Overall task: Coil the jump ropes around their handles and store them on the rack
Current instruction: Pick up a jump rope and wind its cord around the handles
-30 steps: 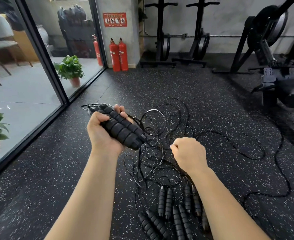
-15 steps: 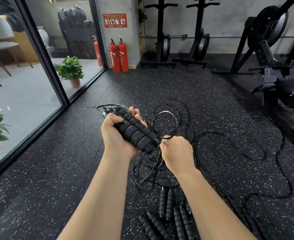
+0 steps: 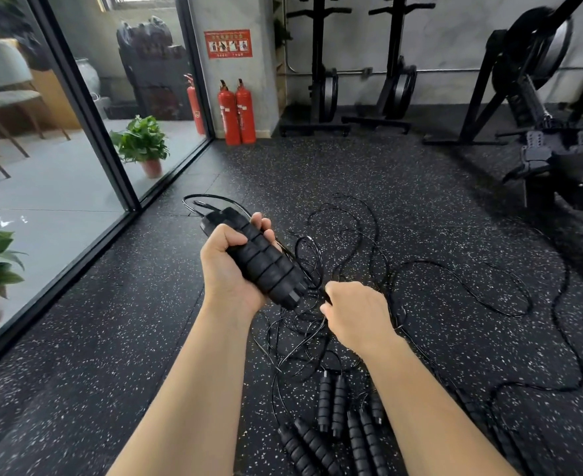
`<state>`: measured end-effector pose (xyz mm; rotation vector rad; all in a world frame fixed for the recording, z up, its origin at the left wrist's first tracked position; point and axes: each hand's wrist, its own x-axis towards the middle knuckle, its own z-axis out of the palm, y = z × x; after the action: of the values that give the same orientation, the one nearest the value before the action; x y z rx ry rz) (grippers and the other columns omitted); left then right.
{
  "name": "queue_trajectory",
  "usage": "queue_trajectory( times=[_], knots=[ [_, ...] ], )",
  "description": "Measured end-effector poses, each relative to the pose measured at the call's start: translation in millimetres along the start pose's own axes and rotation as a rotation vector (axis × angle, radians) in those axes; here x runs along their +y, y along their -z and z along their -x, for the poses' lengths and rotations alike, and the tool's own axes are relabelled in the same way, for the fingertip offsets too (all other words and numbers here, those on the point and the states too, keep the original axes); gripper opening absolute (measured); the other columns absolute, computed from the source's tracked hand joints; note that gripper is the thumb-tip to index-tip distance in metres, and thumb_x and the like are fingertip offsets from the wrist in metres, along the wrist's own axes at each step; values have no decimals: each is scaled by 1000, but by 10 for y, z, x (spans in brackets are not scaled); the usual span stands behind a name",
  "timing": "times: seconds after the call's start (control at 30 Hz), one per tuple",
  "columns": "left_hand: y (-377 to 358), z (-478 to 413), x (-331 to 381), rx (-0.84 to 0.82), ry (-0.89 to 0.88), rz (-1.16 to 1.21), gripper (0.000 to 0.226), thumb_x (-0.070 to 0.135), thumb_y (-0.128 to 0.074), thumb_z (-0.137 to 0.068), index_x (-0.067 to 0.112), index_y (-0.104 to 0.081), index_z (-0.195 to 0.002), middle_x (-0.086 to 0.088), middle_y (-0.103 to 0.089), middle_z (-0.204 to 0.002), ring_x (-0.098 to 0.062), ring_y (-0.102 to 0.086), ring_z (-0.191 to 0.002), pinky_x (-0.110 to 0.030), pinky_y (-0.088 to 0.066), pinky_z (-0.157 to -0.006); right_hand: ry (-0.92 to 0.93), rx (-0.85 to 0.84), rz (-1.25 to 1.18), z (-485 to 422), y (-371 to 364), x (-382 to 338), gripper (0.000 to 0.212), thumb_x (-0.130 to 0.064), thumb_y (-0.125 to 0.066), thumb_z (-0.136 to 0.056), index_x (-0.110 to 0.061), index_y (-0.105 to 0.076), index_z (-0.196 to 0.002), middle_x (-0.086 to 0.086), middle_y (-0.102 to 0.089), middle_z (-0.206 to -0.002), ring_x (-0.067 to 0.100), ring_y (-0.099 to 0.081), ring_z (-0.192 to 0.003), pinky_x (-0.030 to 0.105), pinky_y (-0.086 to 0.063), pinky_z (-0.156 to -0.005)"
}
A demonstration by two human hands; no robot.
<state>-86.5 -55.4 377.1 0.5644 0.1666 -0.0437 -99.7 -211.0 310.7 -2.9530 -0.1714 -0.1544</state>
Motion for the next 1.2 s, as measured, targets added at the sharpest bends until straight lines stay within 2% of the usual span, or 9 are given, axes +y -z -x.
queue_trajectory(
  times=[0.1,0.17,0.27,0.4,0.57,0.77,0.87,1.03,1.2],
  knots=[
    [46,-35,34,-14,-24,33,50,14,-57,-45,5,-62,-95,-7,-64,-92,-17,-58,-70,-27,-48,-71,30,56,-167,7,41,15,22,-40,-49,-98,-18,-54,-98,2,-68,-86,24,-57,-75,32,-38,-64],
    [72,-57,69,16,-46,58,45,14,-54,-49,5,-62,-93,-6,-63,-91,-16,-58,-70,-27,-48,-72,55,134,-184,12,81,32,32,-45,-42,-100,-20,-52,-116,-2,-64,-73,20,-57,-68,32,-38,-60],
    [75,-59,89,33,-65,96,35,12,-49,-55,5,-61,-88,-5,-64,-86,-16,-57,-69,-25,-48,-72,76,185,-133,11,100,28,28,-43,-36,-102,-21,-52,-108,-6,-58,-67,19,-52,-63,32,-33,-58],
    [61,-62,47,-6,-30,71,45,13,-54,-49,5,-62,-93,-6,-64,-93,-17,-59,-70,-27,-47,-73,101,113,-154,48,83,-71,22,-39,-36,-102,-24,-50,-111,-4,-62,-74,21,-59,-73,32,-32,-62],
    [22,-46,0,22,-7,30,38,13,-49,-56,5,-62,-91,-5,-65,-83,-17,-58,-67,-25,-47,-71,119,135,-91,64,85,-134,28,-38,-31,-103,-23,-40,-81,-3,-56,-77,20,-59,-83,32,-28,-60],
    [30,-33,-65,90,-25,-91,28,7,-44,-70,4,-64,-89,-6,-64,-84,-17,-58,-67,-25,-47,-70,89,-3,-100,33,73,-101,25,-32,-34,-101,-22,-44,-81,0,-65,-90,26,-61,-88,31,-34,-66],
    [60,-56,-18,63,-45,-91,28,11,-47,-66,6,-63,-89,-6,-62,-86,-16,-57,-69,-26,-47,-68,97,72,-126,27,82,-90,22,-33,-35,-101,-21,-40,-84,-4,-55,-79,23,-53,-75,31,-32,-64],
    [85,-76,28,11,1,-92,53,13,-58,-43,6,-62,-95,-6,-62,-90,-16,-57,-70,-27,-46,-68,29,217,-262,-2,88,-42,19,-30,-50,-97,-21,-43,-82,-8,-49,-76,16,-47,-67,30,-32,-61],
    [59,-71,-1,-10,34,-66,55,15,-58,-41,5,-63,-96,-8,-62,-94,-17,-57,-69,-28,-46,-70,-52,117,-588,-16,183,-18,9,-15,-60,-87,-20,-57,-93,-4,-62,-75,20,-56,-68,34,-46,-64]
  ],
)
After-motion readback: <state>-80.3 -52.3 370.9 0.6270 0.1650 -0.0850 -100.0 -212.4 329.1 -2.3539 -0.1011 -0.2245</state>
